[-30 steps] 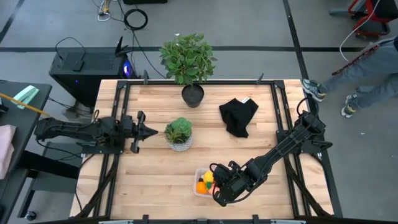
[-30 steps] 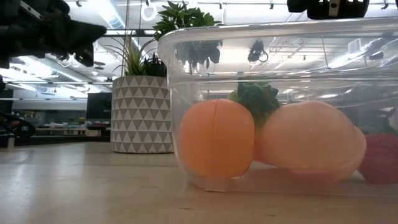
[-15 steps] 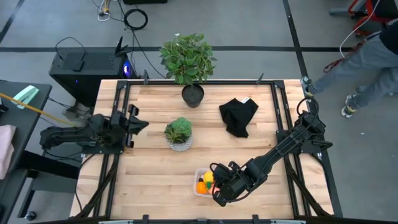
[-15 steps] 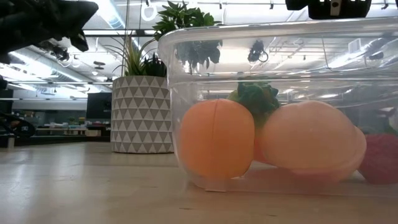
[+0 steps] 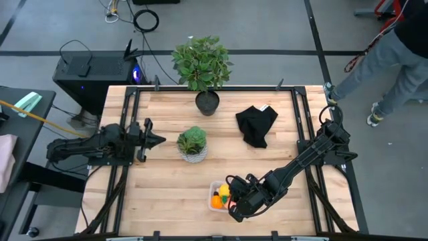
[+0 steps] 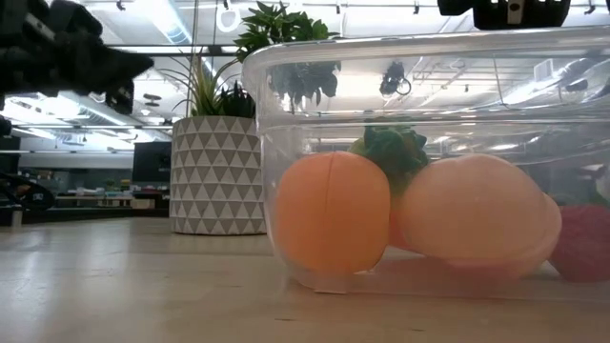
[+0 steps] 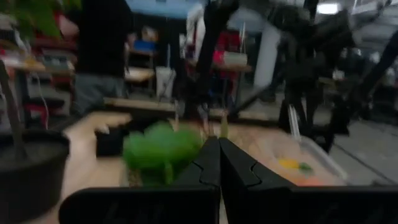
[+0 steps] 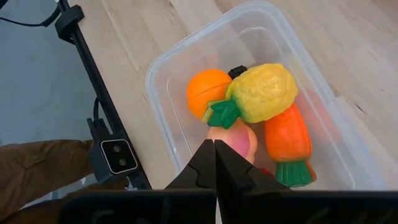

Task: Pick and placing Produce into tupperware
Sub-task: Return to Home Position

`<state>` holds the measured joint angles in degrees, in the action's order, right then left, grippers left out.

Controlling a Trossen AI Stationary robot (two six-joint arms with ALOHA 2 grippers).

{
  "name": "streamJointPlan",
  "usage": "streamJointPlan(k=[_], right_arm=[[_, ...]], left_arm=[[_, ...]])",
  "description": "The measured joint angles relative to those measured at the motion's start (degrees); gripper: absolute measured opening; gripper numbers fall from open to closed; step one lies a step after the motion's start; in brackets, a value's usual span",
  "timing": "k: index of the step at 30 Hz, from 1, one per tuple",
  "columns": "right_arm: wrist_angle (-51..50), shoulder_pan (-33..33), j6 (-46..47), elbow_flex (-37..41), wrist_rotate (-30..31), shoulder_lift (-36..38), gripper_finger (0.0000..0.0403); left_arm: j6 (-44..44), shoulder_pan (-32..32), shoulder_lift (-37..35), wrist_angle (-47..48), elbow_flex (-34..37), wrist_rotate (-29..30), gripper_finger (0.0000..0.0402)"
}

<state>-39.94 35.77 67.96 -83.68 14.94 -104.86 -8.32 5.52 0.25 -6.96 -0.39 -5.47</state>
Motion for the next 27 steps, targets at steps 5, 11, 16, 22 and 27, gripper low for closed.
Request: streamJointPlan(k=[5,11,16,22,27], right_arm=[[0.0,0.0,-0.02,0.0,0.0,0.0,0.0],[-0.02,0.0,-0.32,0.0,0.02,0.0,0.0],[0.58,0.0,-1.85,0.0,1.56,0.0,0.0],[1.36,-0.02,-2.57,0.0,7.34,0.0,0.0],[0.05,-0.43,-5.41,0.02,11.62,2.45,0.0]], left_arm=[[-0.83,0.0,0.07,3.86,-0.02,-2.36,0.0002],[-3.3,0.0,0.23,4.59,-0.02,-1.76,0.0003],[-6.02,0.0,0.5,4.82,-0.02,-1.63,0.0016],[-1.42,0.0,0.5,4.73,-0.02,-1.63,0.0031],[-1.5,0.0,0.5,2.81,0.03,-1.86,0.0033]])
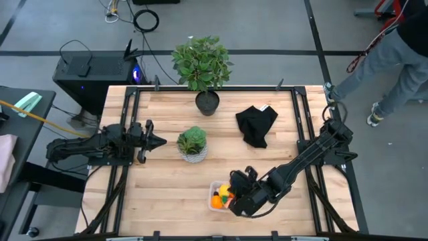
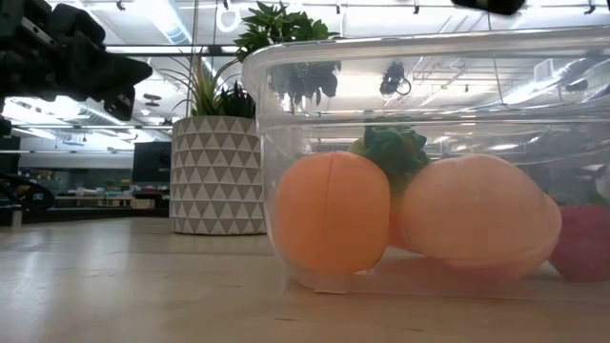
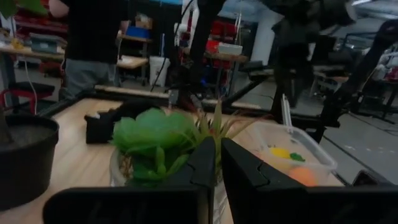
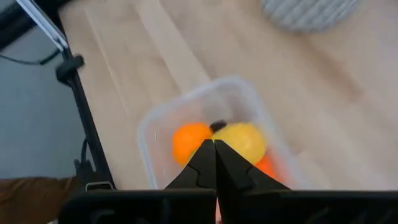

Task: Pick and placing Produce into tupperware
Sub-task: Return to Home Position

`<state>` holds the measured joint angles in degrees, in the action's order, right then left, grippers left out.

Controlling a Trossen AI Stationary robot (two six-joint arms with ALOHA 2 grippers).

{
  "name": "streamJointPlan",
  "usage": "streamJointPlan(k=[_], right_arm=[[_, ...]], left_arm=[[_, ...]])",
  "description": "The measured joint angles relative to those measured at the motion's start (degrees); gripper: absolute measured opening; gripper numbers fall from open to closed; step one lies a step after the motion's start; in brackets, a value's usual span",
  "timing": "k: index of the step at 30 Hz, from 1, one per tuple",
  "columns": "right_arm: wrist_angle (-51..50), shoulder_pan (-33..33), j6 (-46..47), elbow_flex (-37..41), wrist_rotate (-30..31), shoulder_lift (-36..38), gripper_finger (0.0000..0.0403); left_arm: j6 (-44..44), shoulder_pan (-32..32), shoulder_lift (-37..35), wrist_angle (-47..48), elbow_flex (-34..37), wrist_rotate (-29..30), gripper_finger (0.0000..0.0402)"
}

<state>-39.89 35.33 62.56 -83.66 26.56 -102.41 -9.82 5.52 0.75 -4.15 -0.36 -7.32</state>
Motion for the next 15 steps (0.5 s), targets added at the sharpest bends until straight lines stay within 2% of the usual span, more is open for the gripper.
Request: streamJointPlan(k=[3,9,12,15], right_arm=[[-3.99,-0.44,-1.76,0.0,2.9,4.77,0.0],[-14.21,1.19,-3.12,0.82,15.72,20.54,0.0],[-10.43,1.24,-7.17,5.41,18.49,30.72,0.0],[0.24,1.14,-13.41,14.01,19.79,41.32,0.0]], left_arm=[[0.02,0.0,-0.04,-1.36,0.0,-0.01,0.0029],[0.02,0.0,-0.02,-1.45,0.0,0.01,0.0021],[0.03,0.0,-0.02,-1.61,0.0,0.04,0.0023],[0.0,0.0,-0.02,-1.83,0.0,0.06,0.0028]])
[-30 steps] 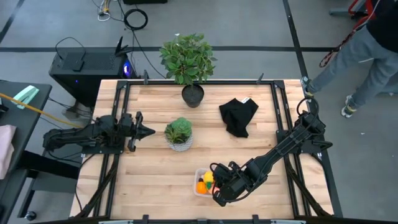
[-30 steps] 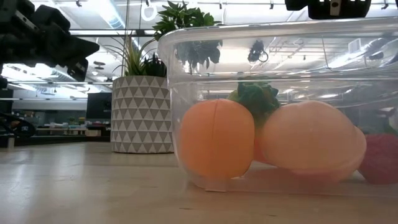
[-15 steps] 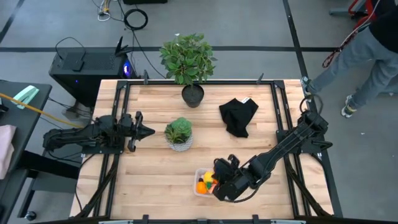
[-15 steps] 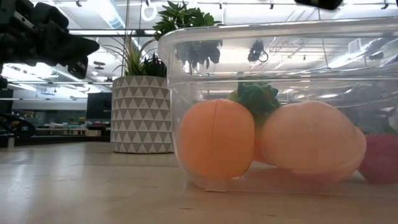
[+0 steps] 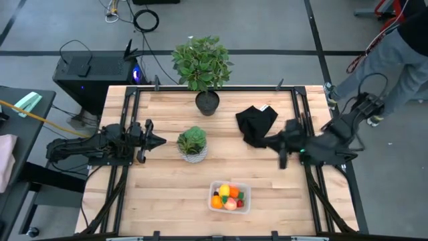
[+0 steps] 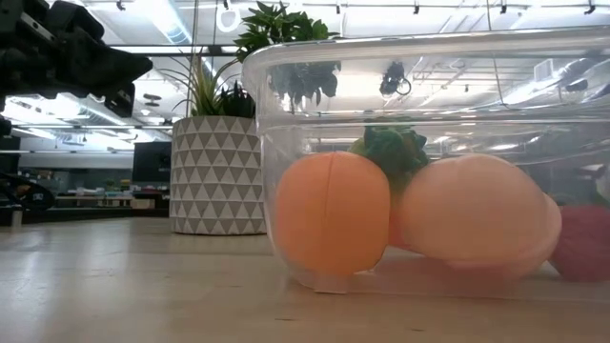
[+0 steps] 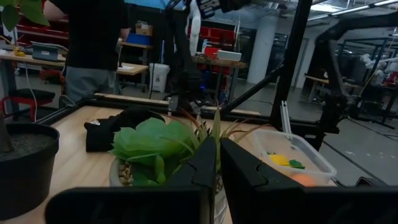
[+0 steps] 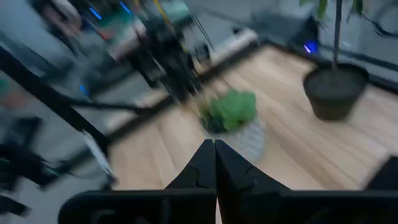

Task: Pick and placing Produce into tupperware
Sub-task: Return to Home Position

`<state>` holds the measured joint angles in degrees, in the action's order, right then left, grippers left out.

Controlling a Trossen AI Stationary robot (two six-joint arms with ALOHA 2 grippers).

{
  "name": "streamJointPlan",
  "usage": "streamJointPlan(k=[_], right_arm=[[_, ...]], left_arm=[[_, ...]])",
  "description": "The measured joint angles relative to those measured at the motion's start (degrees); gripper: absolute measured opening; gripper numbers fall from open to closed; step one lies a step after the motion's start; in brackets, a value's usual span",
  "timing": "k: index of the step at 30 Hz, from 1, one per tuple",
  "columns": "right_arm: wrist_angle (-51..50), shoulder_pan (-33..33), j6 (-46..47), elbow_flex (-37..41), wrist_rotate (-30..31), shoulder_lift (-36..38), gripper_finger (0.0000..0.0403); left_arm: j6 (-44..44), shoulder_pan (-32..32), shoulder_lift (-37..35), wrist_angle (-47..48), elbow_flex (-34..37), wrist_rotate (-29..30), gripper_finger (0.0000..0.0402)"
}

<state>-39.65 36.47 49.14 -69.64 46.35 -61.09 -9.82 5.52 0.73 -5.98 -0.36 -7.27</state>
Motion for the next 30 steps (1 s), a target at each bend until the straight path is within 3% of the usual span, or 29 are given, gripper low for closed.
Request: streamJointPlan(k=[7,12,17,23,30], right_arm=[[32.84,0.02,-12.73,24.27,0.54,18.62,0.0],[50.36,-2.07,-19.17,37.26,-2.31,25.17,0.0],[60.52,-8.5,-16.73,47.87,-8.8,28.96,0.0],[68.16,-17.16,-14.52,53.25,-15.12,30.44,0.0],[68.38,-21.67,-19.82,50.95,-21.73,38.07,0.0]], left_arm=[[0.04,0.0,0.0,-0.04,0.0,0.12,0.0036],[0.04,0.0,0.0,-0.07,0.0,0.11,0.0029],[0.0,0.0,0.0,-0.1,0.0,0.11,0.0023],[0.04,0.0,0.0,-0.13,0.0,0.11,0.0031],[0.02,0.0,0.0,-0.13,0.0,0.11,0.0034]])
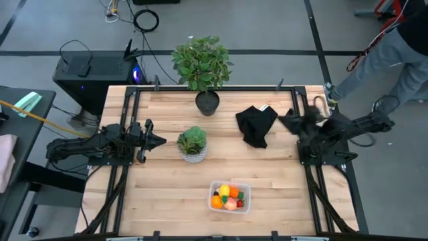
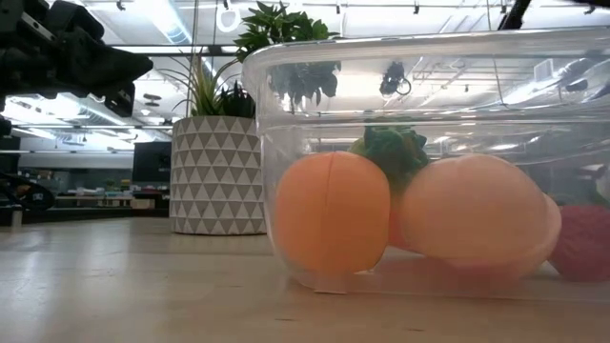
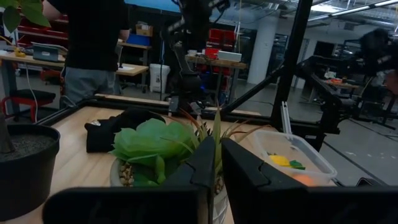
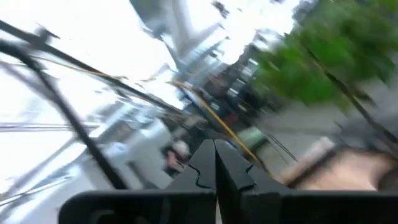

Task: Pick and placing Produce into tupperware
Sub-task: Return to Home Position

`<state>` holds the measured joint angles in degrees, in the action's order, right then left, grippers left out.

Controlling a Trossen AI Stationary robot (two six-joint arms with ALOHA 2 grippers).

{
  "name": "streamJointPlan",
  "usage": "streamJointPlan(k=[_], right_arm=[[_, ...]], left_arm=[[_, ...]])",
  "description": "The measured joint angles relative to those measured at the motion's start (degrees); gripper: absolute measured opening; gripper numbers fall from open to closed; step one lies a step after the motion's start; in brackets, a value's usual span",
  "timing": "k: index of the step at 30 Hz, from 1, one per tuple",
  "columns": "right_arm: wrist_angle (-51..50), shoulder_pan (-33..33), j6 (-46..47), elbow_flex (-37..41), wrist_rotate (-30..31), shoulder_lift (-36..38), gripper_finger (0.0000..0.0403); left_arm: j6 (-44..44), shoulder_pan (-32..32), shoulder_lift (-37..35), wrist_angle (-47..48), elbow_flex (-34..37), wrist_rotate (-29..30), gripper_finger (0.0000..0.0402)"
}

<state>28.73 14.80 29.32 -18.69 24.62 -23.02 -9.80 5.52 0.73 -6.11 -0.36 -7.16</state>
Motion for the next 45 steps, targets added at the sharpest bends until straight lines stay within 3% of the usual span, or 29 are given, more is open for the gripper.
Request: streamJointPlan(k=[7,13,22,35,41,45], right_arm=[[-10.11,0.07,-10.01,-3.48,-0.48,13.16,0.0],[-17.0,0.09,-12.41,-3.27,-1.82,22.53,0.0],[-22.4,-0.5,-14.35,-2.3,-2.12,22.96,0.0],[-20.24,-4.77,-16.01,-2.41,-4.15,22.99,0.0],[-13.67,-9.27,-19.82,-2.42,-3.74,22.99,0.0],[-14.87,-11.72,-18.93,-2.43,-4.13,22.97,0.0]], left_arm=[[0.02,0.0,0.0,-0.02,0.0,0.0,0.0023],[0.0,0.0,0.0,-0.02,0.0,0.0,0.0031],[0.02,-0.02,0.0,0.04,0.0,0.0,0.003],[0.03,-0.01,0.0,0.0,0.0,-0.02,0.0035],[0.03,-0.02,0.0,0.0,0.0,-0.02,0.0031],[0.04,-0.02,0.0,0.0,0.0,-0.02,0.0024]])
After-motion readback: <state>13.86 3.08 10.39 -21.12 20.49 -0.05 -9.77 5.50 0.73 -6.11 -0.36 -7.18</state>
